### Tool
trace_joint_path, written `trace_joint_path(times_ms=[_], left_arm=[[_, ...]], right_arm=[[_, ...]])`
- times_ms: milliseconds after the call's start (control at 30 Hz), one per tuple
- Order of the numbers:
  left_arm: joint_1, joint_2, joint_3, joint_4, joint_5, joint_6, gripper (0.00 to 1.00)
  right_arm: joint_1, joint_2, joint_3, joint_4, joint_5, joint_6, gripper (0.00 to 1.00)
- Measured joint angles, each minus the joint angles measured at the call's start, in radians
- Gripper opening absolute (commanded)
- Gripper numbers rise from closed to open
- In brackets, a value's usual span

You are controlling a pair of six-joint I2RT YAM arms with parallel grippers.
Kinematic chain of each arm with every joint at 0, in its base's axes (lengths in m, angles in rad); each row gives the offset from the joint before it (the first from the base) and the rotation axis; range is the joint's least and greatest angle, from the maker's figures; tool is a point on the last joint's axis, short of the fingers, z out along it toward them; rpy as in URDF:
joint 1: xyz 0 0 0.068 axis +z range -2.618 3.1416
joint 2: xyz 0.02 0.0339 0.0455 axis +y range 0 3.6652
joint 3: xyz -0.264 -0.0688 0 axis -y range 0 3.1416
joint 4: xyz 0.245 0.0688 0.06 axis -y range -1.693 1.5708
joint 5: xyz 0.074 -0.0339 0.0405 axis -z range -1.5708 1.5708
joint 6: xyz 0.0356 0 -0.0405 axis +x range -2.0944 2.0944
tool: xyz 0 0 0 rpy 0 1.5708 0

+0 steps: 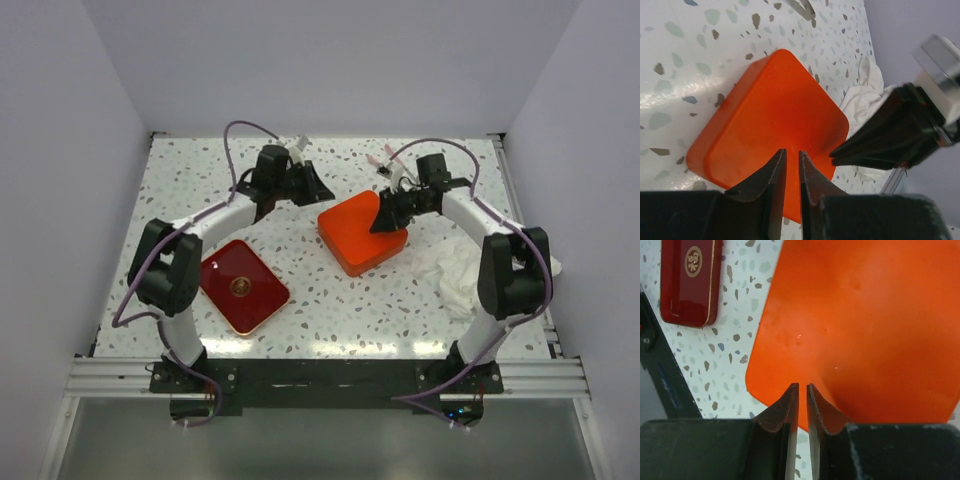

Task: Pack the cookies
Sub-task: Close the box lid on the packing box.

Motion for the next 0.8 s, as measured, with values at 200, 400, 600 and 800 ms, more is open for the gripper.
trace_joint_path(times_ms=[200,400,600,800], left_arm=[[-0.082,0.015,-0.061,0.045,0.032,-0.031,0.20],[-0.101,0.092,-0.060,0.048,0.033,-0.042,0.19],[-0.101,0.137,-0.048,0.045,0.039,-0.044,0.18],[-0.100,0.145,-0.043,0.045,0.042,-0.044,0.18]], right_arm=[[-0.037,0.110,0.011,-0.010,-0.022,0.167,0.15],[-0.083,0.118,0.014,-0.009,-0.027,0.229,0.13],[-0.120,0.169,0.016,-0.008,-0.085,0.271,0.12],[-0.160,0.219,0.020,-0.012,-0.160,0.331,0.12]])
